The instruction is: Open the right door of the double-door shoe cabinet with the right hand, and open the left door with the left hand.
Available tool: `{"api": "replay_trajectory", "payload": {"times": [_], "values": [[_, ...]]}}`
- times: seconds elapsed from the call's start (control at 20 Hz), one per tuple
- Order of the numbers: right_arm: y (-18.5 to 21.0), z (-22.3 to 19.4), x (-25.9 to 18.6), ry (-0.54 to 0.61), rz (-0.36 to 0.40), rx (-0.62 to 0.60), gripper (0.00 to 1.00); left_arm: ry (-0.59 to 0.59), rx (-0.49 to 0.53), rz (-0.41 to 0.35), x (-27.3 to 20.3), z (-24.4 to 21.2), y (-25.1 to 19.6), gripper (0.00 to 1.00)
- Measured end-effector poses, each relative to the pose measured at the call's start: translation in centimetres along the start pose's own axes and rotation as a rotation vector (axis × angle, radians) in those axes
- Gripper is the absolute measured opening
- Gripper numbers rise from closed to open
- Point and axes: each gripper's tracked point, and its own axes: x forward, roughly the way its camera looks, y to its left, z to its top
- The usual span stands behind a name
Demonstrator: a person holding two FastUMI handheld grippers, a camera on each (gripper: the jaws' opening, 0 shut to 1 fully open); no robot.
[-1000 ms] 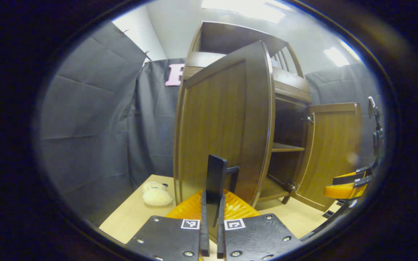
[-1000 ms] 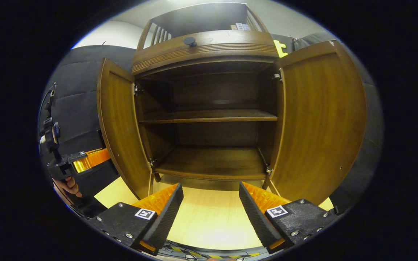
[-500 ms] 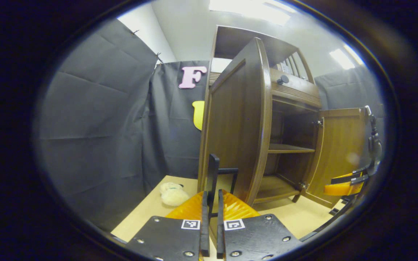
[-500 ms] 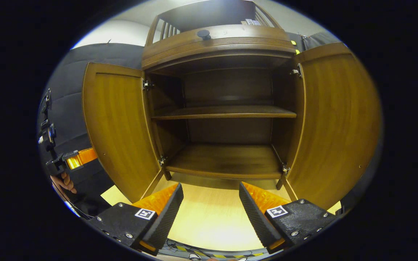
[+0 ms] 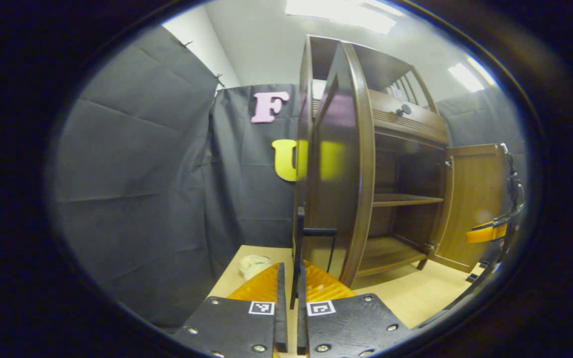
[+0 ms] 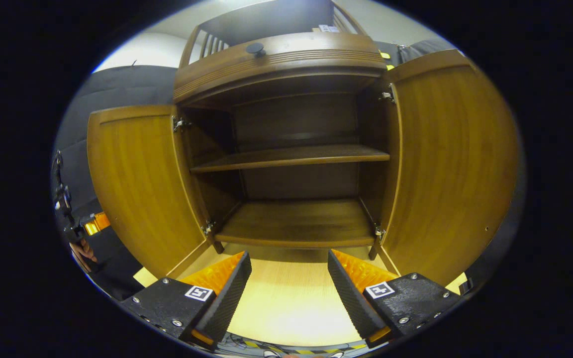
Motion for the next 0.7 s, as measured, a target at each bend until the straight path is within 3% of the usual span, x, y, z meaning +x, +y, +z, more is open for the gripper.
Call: {"api": "replay_trajectory", "payload": {"times": [0.05, 0.1, 0.35, 0.5, 0.55, 0.65, 0.7], "values": [[-0.2, 0.2, 0.0, -0.01, -0.007, 0.014, 0.92, 0.005, -0.016, -0.023, 0.1, 0.1, -0.3, 0.02], [-0.3, 0.5, -0.1, -0.018, -0.015, 0.02, 0.92, 0.005, -0.027, -0.041, 0.3, 0.2, -0.6, 0.07], [-2.0, 0.6, -0.7, -0.027, -0.05, 0.014, 0.99, 0.009, -0.051, -0.035, 0.2, 0.1, -0.3, 0.06], [-3.6, 0.7, -1.2, -0.028, -0.076, 0.017, 0.96, 0.013, -0.028, 0.003, -0.4, 0.3, -0.3, 0.06], [-4.1, 0.8, -1.3, -0.029, -0.083, 0.023, 1.0, 0.011, -0.024, 0.023, -0.7, 0.4, -0.3, 0.06], [-5.1, 1.1, -1.6, -0.037, -0.093, 0.03, 0.92, 0.008, -0.04, 0.063, -2.1, 0.7, -0.1, 0.06], [-5.6, 1.4, -1.8, -0.044, -0.093, 0.029, 0.95, 0.004, -0.052, 0.085, -3.3, 0.8, -0.2, 0.04]]}}
